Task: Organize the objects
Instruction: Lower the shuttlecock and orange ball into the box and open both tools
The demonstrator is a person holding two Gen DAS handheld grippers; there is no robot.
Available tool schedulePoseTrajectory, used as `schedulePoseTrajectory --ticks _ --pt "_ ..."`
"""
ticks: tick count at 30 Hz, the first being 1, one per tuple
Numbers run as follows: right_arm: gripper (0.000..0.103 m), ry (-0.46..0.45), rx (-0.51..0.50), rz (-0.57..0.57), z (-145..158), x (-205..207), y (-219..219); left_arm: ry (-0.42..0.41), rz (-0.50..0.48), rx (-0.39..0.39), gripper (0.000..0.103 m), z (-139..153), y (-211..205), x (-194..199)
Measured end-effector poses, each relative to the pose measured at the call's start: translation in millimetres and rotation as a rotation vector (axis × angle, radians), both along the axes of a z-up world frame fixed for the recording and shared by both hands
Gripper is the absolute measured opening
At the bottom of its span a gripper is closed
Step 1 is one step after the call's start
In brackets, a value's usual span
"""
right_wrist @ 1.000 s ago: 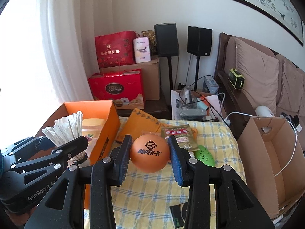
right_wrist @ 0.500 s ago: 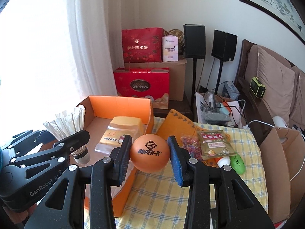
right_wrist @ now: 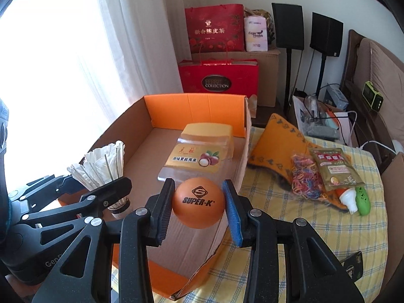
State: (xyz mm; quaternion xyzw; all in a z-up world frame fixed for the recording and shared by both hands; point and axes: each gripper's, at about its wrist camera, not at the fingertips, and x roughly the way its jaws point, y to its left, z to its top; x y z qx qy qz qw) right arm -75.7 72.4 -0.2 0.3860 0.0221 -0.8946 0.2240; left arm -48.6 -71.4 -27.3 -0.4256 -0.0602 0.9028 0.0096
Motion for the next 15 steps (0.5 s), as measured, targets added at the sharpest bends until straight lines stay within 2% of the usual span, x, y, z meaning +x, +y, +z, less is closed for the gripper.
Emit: schedulePoseTrajectory --ticks 10,12,14,15 --pt "0.041 -0.051 -0.019 0.035 -13 1 1 -0.081 -0.022 0.061 0.047 -22 -1 4" --pt "0.044 -0.056 -0.03 0.035 -13 2 4 -0.089 -0.026 0.075 0.051 -23 -1 4" --pt "0.048 -0.059 -0.047 0.038 -13 2 7 -0.088 -0.027 0.097 0.063 -23 -2 4" --pt "0.049 -0.062 -0.055 0.039 -12 3 8 -0.084 -0.025 0.104 0.065 -22 -3 5"
